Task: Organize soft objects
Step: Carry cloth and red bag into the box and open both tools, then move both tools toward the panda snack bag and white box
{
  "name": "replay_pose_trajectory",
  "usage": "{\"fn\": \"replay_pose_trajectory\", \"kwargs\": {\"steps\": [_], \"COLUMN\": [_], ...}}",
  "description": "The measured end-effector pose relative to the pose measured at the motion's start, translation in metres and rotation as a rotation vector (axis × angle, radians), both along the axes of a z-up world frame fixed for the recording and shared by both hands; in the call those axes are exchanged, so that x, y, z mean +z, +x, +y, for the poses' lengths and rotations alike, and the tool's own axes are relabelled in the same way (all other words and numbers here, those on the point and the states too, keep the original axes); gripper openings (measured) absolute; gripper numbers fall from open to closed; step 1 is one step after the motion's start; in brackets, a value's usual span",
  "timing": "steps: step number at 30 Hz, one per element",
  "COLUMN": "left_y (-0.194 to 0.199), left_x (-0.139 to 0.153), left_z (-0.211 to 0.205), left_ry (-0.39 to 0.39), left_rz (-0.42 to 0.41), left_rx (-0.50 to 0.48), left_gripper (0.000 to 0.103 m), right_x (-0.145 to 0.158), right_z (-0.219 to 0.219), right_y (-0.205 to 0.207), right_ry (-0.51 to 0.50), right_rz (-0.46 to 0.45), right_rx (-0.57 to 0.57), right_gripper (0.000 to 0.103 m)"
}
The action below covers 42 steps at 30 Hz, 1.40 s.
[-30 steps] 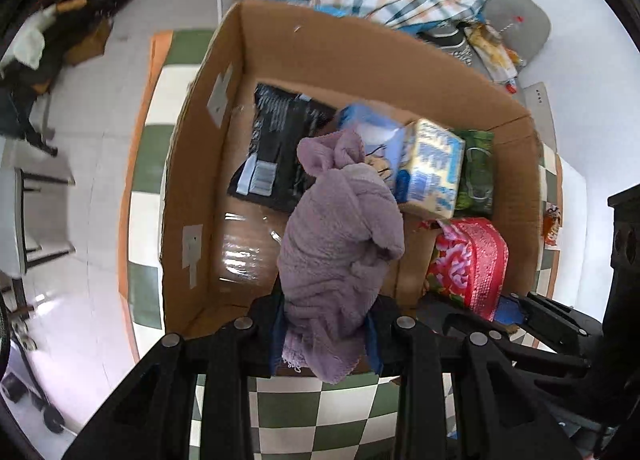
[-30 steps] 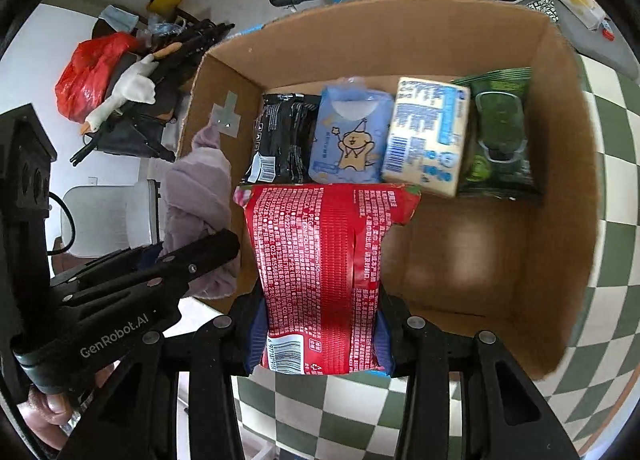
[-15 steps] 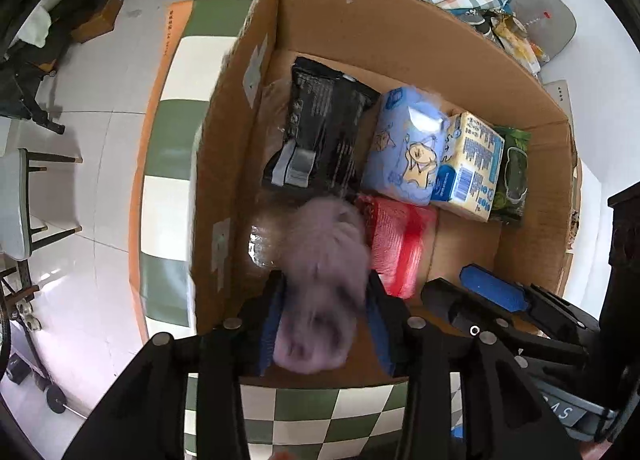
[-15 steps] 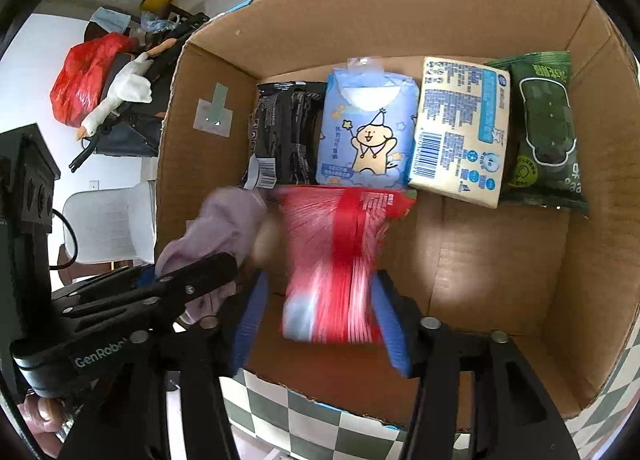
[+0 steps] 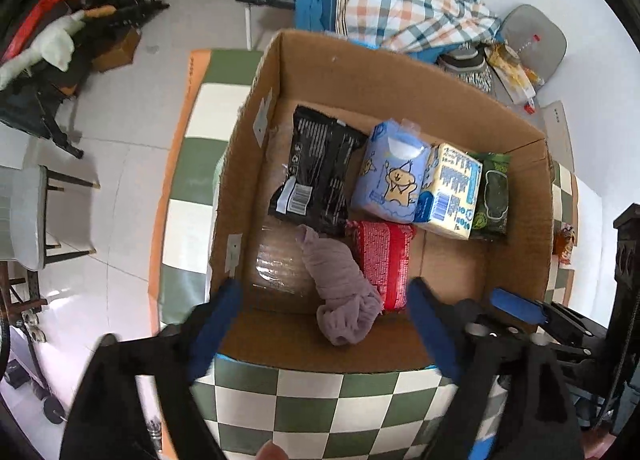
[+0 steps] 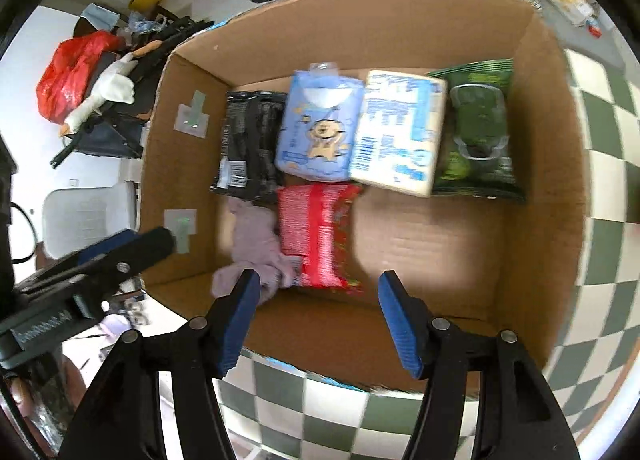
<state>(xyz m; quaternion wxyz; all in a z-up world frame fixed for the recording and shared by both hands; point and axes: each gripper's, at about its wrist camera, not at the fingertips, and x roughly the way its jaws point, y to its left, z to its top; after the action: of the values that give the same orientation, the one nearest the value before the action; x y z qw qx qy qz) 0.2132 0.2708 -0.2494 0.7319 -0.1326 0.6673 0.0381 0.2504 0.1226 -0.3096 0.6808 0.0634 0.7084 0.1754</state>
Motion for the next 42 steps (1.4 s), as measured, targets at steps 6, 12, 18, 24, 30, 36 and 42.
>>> {"fn": "replay_pose_trajectory", "kwargs": {"steps": [6, 12, 18, 24, 30, 36, 42], "left_y": [-0.016, -0.030, -0.046, -0.060, -0.068, -0.060, -0.025], "left_x": [0.020, 0.043, 0.073, 0.102, 0.127, 0.136, 0.128], "left_z": [-0.020, -0.039, -0.060, -0.084, -0.105, -0.155, -0.253], "left_ry": [0.064, 0.095, 0.170, 0.205, 0.211, 0.159, 0.114], "left_rz": [-0.080, -0.146, -0.223, -0.276, -0.315, -0.303, -0.282], "left_rx": [0.010, 0.020, 0.005, -0.021, -0.023, -0.089, -0.241], "left_gripper": [0.098, 0.099, 0.100, 0.100, 0.100, 0.099, 0.099], "right_x": [0.016, 0.039, 0.069, 0.101, 0.128, 0.146, 0.147], "right_z": [-0.028, -0.052, -0.076, -0.093, -0.117, -0.169, -0.252], "right_y": [-0.011, -0.026, -0.042, -0.062, -0.078, -0.084, -0.078], "right_ry": [-0.067, -0.112, -0.143, -0.154, -0.099, -0.035, -0.074], "right_rz": [-0.062, -0.119, -0.199, -0.272, -0.296, -0.281, -0.268], "right_rx": [0.000, -0.005, -0.021, -0.024, -0.023, -0.076, -0.176], "right_gripper": [0.074, 0.084, 0.101, 0.101, 0.101, 0.101, 0.101]}}
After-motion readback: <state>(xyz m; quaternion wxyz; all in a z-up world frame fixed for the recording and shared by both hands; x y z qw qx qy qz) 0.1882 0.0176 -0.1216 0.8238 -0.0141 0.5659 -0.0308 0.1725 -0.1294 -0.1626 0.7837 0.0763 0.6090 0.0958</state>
